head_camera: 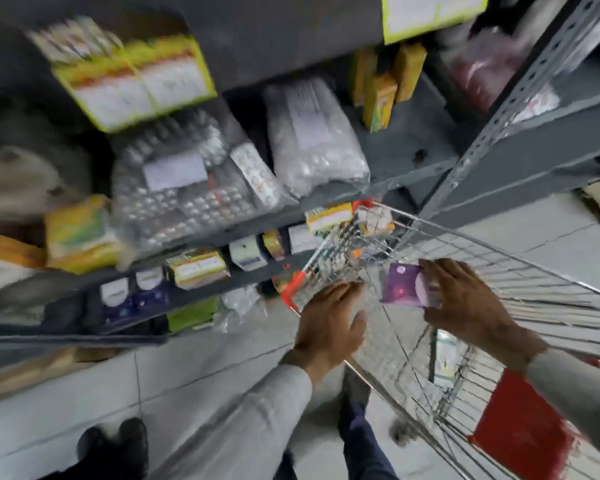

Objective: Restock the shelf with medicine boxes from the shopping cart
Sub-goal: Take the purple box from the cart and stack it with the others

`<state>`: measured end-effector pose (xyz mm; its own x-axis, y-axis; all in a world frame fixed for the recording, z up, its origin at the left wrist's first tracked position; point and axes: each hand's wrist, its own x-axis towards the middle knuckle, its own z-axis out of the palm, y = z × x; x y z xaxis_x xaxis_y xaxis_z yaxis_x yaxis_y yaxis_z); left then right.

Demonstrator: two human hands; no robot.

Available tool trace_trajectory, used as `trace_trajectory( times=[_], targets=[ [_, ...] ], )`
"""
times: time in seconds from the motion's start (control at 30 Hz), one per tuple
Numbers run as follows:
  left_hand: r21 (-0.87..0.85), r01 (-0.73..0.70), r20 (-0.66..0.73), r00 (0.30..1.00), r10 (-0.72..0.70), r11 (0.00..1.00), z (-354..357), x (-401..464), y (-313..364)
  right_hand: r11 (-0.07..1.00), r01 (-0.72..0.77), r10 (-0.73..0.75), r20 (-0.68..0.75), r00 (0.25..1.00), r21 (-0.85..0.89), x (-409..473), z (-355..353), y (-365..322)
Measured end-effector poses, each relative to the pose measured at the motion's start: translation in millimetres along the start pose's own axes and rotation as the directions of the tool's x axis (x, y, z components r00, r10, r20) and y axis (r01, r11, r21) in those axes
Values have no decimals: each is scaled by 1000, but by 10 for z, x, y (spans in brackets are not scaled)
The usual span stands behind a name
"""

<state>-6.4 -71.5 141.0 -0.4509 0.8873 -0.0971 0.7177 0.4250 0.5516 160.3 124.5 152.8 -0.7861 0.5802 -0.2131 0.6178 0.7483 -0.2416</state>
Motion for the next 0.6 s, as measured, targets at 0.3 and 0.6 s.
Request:
trace_trajectory(
  times=[0.3, 0.6],
  targets=[
    [143, -258, -680, 676, 284, 956, -2338, -177, 500, 983, 183, -159, -508, 846, -2, -391, -1934, -907],
    [340, 221, -669, 740, 70, 914, -3770, 219, 12, 901, 421, -314, -517, 796, 102, 246, -3700, -2305]
  ],
)
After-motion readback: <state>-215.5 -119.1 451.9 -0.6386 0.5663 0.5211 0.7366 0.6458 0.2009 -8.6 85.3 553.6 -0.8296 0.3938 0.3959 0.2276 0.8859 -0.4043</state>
